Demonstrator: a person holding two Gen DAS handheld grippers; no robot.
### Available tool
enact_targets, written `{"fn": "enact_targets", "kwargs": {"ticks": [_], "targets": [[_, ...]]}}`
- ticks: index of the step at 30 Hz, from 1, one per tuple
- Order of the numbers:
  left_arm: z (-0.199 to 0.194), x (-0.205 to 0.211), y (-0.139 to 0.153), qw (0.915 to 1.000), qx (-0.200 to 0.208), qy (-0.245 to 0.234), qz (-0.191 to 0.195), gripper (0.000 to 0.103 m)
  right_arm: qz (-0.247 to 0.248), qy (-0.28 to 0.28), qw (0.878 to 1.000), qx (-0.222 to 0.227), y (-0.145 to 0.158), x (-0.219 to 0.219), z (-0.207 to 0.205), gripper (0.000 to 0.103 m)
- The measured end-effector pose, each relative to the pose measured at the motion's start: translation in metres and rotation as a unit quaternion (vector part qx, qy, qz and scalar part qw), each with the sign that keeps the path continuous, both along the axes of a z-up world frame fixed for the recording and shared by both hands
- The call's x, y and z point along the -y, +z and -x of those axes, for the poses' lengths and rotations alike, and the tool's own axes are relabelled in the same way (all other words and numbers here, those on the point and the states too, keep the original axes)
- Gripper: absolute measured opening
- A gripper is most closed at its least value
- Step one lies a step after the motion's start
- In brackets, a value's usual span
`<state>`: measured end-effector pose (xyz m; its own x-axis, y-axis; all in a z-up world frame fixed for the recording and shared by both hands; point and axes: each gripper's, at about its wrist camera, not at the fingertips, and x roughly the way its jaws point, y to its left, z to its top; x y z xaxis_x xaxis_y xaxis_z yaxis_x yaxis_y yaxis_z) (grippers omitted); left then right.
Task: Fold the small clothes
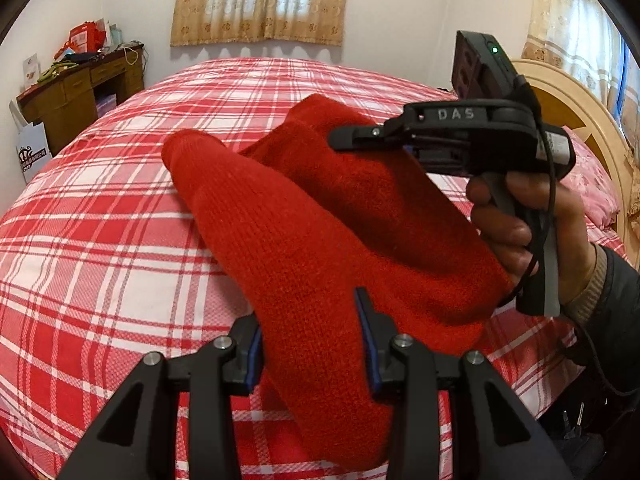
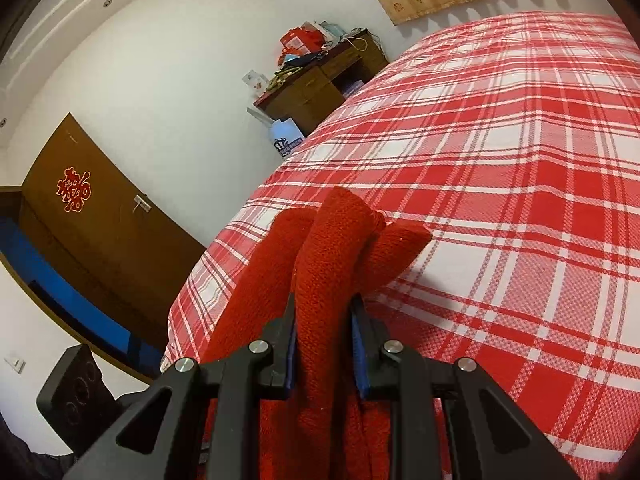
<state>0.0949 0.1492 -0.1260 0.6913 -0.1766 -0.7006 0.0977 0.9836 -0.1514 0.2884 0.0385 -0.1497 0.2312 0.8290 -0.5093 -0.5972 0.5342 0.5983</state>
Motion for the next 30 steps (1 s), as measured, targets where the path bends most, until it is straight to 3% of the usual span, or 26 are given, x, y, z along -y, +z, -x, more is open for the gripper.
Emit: {"fn": "enact_targets", "kwargs": {"ticks": [10, 18, 21, 30], "targets": [[0.0, -0.005, -0.017, 0.9998, -0.011, 0.004, 0.016, 0.041, 0.006, -0.028, 0.999, -0.027, -0.02, 0.016, -0.01, 0.023], [0.005, -0.007, -0.021, 0.9995, -0.011, 0.017, 0.025, 0.056, 0.038, -0.048, 0.997, -0.036, -0.032, 0.018, -0.015, 0.023], [0.007, -0.007, -0.021, 0.9995, -0.01, 0.023, 0.016, 0.062, 0.045, -0.048, 0.997, -0.039, -0.034, 0.018, -0.015, 0.024], [0.015, -0.006, 0.001, 0.9997, 0.002, 0.019, -0.013, 0.063, 0.054, -0.056, 0.996, -0.041, -0.034, 0.019, -0.012, 0.026]]}}
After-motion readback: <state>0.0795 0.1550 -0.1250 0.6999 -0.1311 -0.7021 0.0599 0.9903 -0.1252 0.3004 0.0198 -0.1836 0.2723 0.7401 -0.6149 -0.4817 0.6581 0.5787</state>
